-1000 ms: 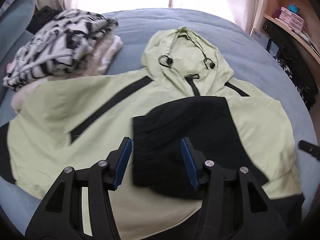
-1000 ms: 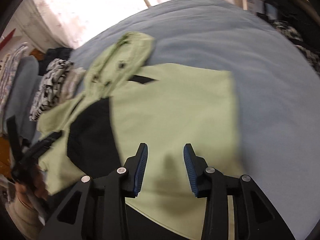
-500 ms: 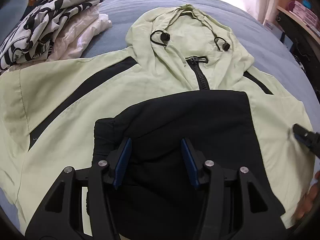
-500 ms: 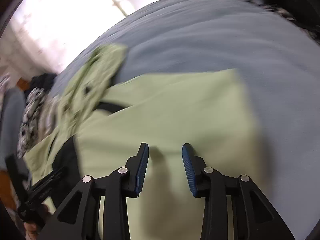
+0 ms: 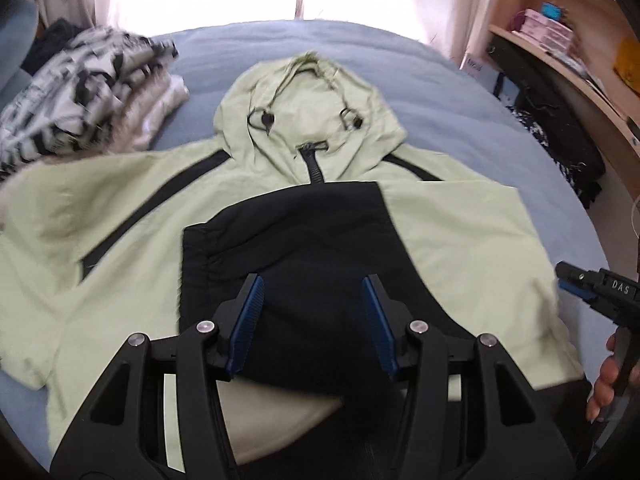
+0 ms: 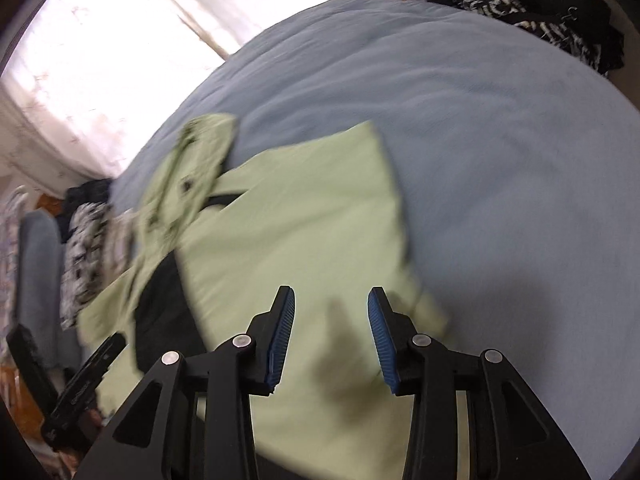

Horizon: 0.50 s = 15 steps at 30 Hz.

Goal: Fold large clothes
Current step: 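Reach to the other black sleeve cuff and grasp it with the left tool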

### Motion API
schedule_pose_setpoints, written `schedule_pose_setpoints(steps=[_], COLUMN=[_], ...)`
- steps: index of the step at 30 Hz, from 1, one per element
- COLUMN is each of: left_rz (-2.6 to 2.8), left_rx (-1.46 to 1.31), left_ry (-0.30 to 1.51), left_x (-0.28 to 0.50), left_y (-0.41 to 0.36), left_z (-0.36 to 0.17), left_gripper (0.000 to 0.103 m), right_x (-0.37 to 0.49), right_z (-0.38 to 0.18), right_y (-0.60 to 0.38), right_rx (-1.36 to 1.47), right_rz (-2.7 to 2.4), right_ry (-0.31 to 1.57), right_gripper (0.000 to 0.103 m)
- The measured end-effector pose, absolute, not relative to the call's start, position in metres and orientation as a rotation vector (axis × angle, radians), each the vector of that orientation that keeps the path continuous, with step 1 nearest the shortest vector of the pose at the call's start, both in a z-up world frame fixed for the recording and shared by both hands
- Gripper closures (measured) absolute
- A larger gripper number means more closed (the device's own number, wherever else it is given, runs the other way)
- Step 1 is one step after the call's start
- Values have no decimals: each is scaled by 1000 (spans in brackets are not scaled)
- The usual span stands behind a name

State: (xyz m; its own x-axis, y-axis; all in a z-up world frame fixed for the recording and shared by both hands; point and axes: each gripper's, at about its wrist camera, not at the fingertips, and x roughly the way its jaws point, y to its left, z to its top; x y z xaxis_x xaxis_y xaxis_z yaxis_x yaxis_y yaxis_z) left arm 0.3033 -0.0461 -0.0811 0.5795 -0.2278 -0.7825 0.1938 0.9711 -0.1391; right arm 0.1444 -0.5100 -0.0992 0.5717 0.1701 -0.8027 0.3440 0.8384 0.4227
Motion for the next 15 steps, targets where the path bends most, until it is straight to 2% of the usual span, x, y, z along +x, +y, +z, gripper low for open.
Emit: schedule_pose_setpoints(steps=[4,6,8,15], left_rz=[-245,-240,-218,-149], left_rx=[-29,-49,-68,-84], left_ry=[877,854,836,817], left_x=[256,233,207,131], left_y=[-37,-28,-17,43], left_z=[-52,-40,-30,-13], left_gripper=[55,55,55,55], right_x=[100,82,64,11], right_z=[-76,-67,-59,-31], right_y=[-461,-437,-412,-324], right_rx=[603,605,595,515], right_rz=[-38,-7,16,121], right_ry=[946,926,912,915], right_gripper=[57,47,44,43])
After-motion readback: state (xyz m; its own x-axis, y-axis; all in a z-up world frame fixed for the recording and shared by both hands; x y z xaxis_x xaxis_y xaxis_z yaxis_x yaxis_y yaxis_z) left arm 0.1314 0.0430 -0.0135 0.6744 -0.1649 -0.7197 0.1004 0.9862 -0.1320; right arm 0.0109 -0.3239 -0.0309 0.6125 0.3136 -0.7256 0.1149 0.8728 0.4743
